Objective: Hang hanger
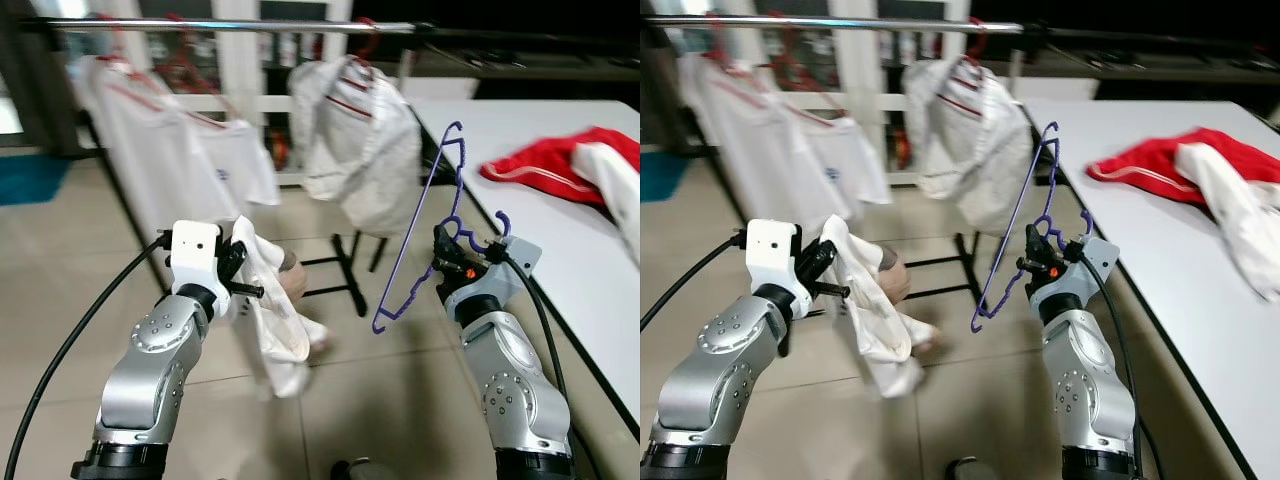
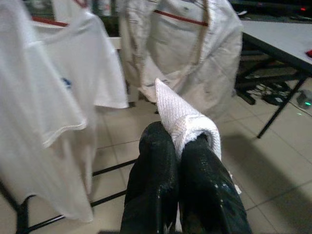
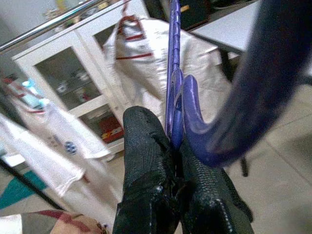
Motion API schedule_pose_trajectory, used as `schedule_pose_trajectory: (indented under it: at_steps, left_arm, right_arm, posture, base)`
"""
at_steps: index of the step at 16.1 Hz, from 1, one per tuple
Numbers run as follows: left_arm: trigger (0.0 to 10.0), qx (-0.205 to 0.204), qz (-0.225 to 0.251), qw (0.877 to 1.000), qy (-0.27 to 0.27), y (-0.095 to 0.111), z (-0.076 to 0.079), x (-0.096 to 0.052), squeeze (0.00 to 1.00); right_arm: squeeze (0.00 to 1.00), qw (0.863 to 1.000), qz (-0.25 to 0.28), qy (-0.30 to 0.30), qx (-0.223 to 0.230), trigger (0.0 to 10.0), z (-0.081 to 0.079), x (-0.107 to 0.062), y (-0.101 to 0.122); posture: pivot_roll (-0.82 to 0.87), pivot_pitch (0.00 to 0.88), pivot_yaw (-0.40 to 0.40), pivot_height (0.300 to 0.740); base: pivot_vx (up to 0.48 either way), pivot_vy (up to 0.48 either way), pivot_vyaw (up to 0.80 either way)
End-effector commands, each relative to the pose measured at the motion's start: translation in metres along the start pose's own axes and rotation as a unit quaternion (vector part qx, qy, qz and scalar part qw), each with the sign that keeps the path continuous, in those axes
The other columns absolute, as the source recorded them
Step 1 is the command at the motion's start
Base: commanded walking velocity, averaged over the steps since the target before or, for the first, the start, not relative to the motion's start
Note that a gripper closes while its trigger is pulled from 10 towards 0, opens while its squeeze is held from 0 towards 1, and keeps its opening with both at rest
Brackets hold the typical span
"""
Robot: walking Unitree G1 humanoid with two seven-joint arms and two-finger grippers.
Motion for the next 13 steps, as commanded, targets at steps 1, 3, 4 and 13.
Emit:
schedule_pose_trajectory:
  at_steps: [1,3,4,13]
  left_arm:
    - [10.0,0.009,0.013,1.000,-0.004,0.008,0.004,0.000,0.00]
    - [10.0,0.009,0.014,1.000,-0.002,0.008,0.003,-0.002,0.00]
    - [10.0,0.010,0.014,1.000,-0.002,0.008,0.003,-0.003,0.00]
    - [10.0,0.012,0.016,1.000,-0.006,0.010,0.006,-0.003,0.00]
  right_arm:
    - [0.00,1.000,0.007,0.000,-0.007,10.0,-0.002,0.000,0.006]
    - [0.00,1.000,0.013,0.002,0.001,10.0,-0.004,0.000,0.007]
    - [0.00,1.000,0.024,-0.002,0.007,10.0,-0.003,0.000,0.009]
    - [0.00,0.998,0.056,-0.012,0.023,10.0,0.000,-0.002,0.018]
  posture:
    - [-0.06,0.000,-0.066,0.719]
    - [-0.06,0.000,-0.070,0.719]
    - [-0.06,0.000,-0.071,0.719]
    - [-0.06,0.000,-0.076,0.719]
  base:
    - [0.000,0.000,-0.80]
    - [0.000,0.000,-0.80]
    - [0.000,0.000,-0.80]
    - [0.000,0.000,-0.80]
Point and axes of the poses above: a point about 5 cm out from each wrist's last joint towards the gripper, its own x axis pointing out of the wrist towards the gripper, its own y axis along the axis of the wrist's last joint, z = x × y, the point moved 3 cm from there along x, pointing out of the wrist towards the gripper, and after that the axes turned 6 degrees about -x, right-handed, at the moved point
